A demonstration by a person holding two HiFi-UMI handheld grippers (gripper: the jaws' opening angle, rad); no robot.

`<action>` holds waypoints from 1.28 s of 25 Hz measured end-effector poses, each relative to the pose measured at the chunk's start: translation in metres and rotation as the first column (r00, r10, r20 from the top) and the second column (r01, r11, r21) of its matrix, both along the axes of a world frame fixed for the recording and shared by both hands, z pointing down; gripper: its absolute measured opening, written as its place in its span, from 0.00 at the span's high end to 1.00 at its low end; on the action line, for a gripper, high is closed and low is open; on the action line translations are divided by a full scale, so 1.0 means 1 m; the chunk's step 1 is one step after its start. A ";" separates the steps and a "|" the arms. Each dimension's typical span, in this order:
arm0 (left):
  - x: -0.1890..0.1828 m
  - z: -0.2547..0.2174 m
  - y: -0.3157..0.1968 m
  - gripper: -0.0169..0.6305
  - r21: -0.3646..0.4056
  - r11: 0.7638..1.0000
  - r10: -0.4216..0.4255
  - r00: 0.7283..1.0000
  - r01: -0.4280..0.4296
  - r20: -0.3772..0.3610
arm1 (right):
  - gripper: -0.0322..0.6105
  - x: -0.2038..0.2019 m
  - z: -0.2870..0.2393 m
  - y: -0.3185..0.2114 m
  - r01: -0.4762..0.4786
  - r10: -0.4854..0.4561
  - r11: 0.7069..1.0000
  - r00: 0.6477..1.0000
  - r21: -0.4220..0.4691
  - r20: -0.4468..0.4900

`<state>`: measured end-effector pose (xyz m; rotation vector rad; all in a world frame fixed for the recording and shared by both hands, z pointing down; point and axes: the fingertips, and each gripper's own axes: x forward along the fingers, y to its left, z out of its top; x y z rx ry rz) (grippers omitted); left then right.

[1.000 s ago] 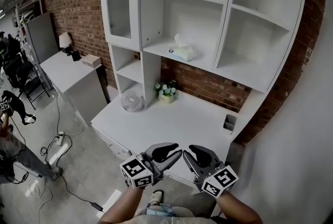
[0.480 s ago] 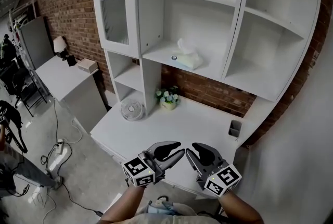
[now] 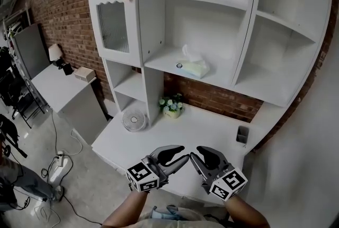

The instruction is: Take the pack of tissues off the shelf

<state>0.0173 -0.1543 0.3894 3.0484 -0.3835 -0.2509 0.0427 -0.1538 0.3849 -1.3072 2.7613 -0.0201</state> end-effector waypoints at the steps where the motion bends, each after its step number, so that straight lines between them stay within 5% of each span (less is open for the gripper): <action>1: 0.000 0.001 -0.002 0.79 -0.001 1.000 0.003 1.000 -0.003 0.002 | 0.77 -0.001 0.001 -0.002 -0.004 0.004 1.000 1.000 -0.002 0.000; 18: 0.014 -0.005 -0.022 0.78 0.006 1.000 -0.014 1.000 0.014 0.000 | 0.76 0.018 -0.004 -0.019 0.014 -0.014 1.000 1.000 -0.002 -0.022; 32: 0.021 -0.036 -0.060 0.78 0.221 0.975 -0.047 0.987 0.013 0.151 | 0.76 0.034 -0.017 -0.048 0.016 -0.016 1.000 1.000 0.014 -0.020</action>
